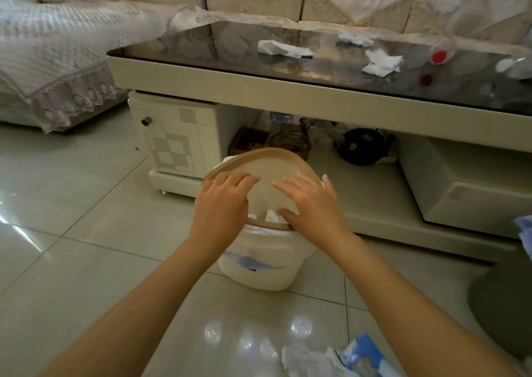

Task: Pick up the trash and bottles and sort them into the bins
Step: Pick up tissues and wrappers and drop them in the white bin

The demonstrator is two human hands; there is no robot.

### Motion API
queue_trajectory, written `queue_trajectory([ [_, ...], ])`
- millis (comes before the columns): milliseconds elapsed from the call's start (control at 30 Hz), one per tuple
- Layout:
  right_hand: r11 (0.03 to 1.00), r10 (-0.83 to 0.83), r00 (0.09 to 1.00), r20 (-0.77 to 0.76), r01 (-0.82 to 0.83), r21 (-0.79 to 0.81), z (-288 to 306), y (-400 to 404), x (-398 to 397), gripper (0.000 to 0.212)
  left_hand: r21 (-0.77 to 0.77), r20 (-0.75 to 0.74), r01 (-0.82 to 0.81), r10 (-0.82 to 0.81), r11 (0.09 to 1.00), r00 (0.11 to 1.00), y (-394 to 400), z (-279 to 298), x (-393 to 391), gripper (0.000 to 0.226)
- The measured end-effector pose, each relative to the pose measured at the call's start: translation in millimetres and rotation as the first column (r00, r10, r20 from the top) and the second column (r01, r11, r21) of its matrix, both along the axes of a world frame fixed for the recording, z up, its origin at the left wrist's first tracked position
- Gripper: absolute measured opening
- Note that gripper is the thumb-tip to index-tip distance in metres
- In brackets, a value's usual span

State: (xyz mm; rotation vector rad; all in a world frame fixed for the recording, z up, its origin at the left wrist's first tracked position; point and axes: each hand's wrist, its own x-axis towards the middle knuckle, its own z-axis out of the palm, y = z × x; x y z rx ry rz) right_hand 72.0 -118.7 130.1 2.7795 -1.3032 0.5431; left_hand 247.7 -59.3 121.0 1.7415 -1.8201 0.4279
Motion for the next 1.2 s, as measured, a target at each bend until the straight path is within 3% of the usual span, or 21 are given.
queue_trajectory([
  [100, 0.987, 0.082, 0.989, 0.127, -0.063, -0.148, -7.9, 16.7, -19.9, 0.037, 0.027, 0.008, 0.085, -0.085, 0.996, 0.996, 7.4, -0.4, -16.2, 0.031],
  [200, 0.979, 0.097, 0.980, 0.174, -0.063, -0.193, -15.4, 39.2, -47.9, 0.033, 0.030, 0.006, 0.175, -0.176, 0.984, 0.984, 20.1, -5.7, -42.9, 0.027],
  [367, 0.986, 0.059, 0.998, 0.036, -0.053, -0.157, -42.7, 74.8, -114.6, 0.041, -0.024, 0.040, 0.355, -0.354, 0.934, 0.934, 40.2, -35.4, -99.0, 0.031],
  [533, 0.997, -0.006, 0.993, -0.115, -0.003, -0.071, -79.2, 113.3, -190.8, 0.045, 0.215, 0.064, 0.476, -0.499, 0.853, 0.864, 51.3, -85.1, -146.6, 0.041],
  [733, 0.994, -0.080, 0.983, -0.163, 0.091, 0.062, -131.0, 145.5, -245.6, 0.047, 0.483, 0.068, 0.471, -0.568, 0.738, 0.820, 54.7, -140.0, -190.2, 0.054],
  [867, 0.987, -0.085, 0.973, -0.214, 0.111, 0.113, -161.1, 167.8, -277.8, 0.051, 0.648, 0.014, 0.469, -0.625, 0.600, 0.780, 58.4, -166.5, -213.5, 0.058],
  [1067, 0.960, -0.065, 0.964, -0.260, 0.131, 0.246, -192.6, 192.6, -308.6, 0.083, 0.834, 0.043, 0.330, -0.649, 0.442, 0.759, 54.3, -200.2, -231.5, 0.066],
  [1200, 0.936, -0.046, 0.948, -0.315, 0.152, 0.319, -206.6, 200.1, -315.8, 0.092, 0.856, 0.072, 0.337, -0.736, 0.392, 0.673, 39.7, -215.3, -243.1, 0.073],
])
